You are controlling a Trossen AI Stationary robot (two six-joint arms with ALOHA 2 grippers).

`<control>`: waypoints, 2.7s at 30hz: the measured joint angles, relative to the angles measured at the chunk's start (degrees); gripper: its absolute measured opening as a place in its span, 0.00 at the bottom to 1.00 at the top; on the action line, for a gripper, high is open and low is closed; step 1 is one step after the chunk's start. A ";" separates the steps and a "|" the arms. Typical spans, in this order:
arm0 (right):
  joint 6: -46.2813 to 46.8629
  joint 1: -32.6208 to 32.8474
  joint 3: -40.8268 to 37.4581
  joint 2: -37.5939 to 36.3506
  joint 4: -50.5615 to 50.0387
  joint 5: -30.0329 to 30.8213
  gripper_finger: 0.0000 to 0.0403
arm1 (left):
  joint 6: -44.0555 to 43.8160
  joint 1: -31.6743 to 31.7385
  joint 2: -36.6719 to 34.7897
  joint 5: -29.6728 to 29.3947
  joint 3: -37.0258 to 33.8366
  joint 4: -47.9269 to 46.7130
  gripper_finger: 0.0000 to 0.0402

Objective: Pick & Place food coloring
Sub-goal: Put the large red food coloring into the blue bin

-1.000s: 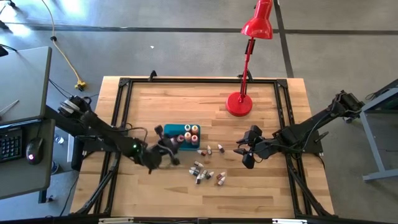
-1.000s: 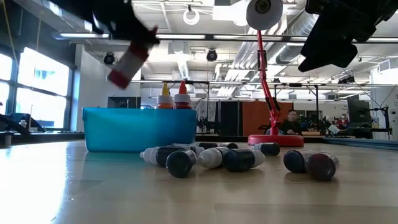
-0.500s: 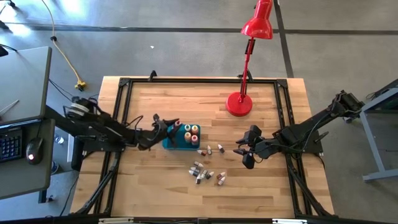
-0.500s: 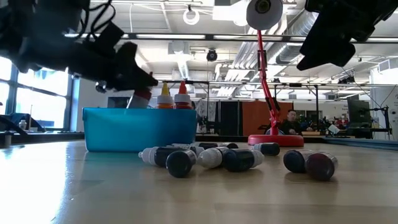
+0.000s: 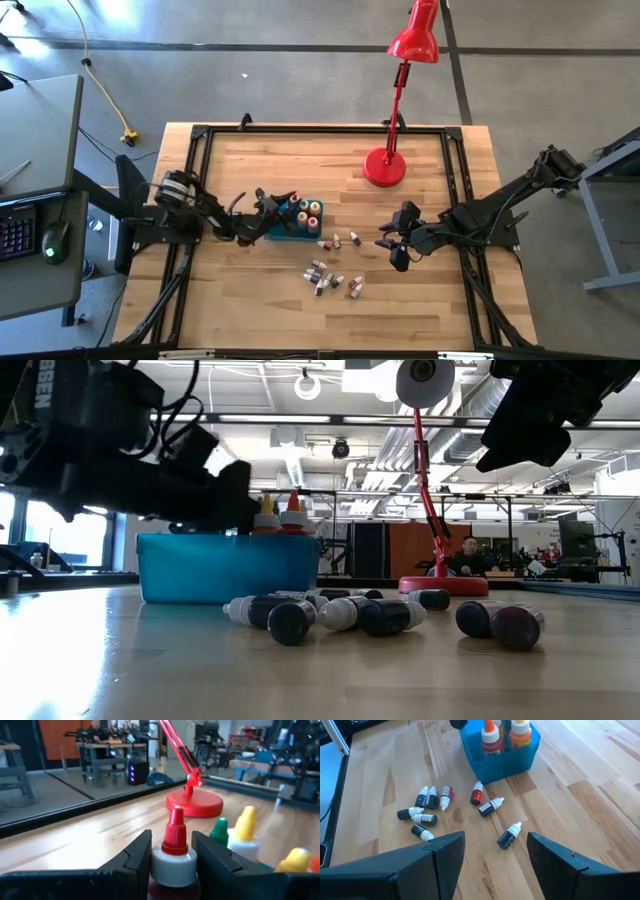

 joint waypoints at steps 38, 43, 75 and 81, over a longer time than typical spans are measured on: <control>0.00 0.00 -0.02 0.00 0.79 0.02 0.52 | -1.28 -0.04 2.70 -5.36 3.28 -2.66 0.36; 0.00 0.00 -0.02 0.00 0.79 0.01 0.52 | -1.03 -0.11 2.70 -6.13 3.25 -2.56 0.45; -0.04 -0.02 -0.02 0.00 1.17 0.00 0.52 | 1.84 -22.32 -20.51 -18.26 3.26 -30.64 0.03; -0.03 -0.02 -0.02 0.00 1.22 0.40 0.52 | -24.03 -19.85 -20.53 -14.94 3.28 -55.03 0.04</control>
